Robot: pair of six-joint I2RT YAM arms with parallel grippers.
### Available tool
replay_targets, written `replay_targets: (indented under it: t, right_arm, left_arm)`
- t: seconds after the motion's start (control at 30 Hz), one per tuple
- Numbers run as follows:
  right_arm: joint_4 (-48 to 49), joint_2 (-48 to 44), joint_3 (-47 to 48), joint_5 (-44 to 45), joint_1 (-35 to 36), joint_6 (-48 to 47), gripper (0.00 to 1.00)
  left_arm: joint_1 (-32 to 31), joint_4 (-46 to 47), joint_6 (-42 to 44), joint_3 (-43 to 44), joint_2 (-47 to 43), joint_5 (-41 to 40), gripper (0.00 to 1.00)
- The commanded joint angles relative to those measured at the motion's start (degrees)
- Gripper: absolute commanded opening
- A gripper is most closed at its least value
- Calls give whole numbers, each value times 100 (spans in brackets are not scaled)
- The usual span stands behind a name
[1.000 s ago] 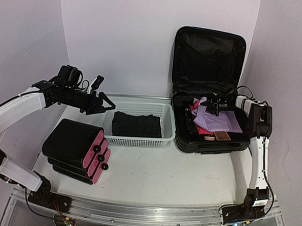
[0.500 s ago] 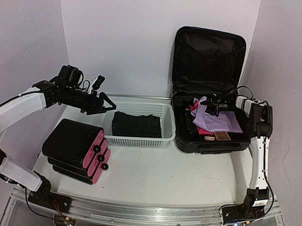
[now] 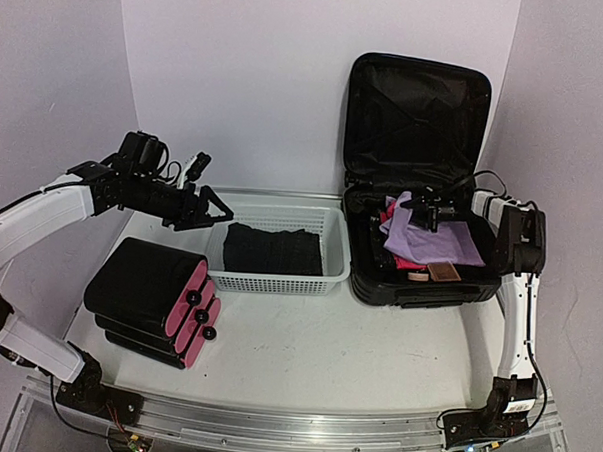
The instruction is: Open, take out, and arrange the luggage
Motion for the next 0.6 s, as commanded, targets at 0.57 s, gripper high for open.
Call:
replay_targets:
  t: [0.57]
  right_arm:
    - [150, -736, -199, 145, -24, -26, 0]
  left_arm:
    - [-103, 236, -3, 277, 62, -13, 74]
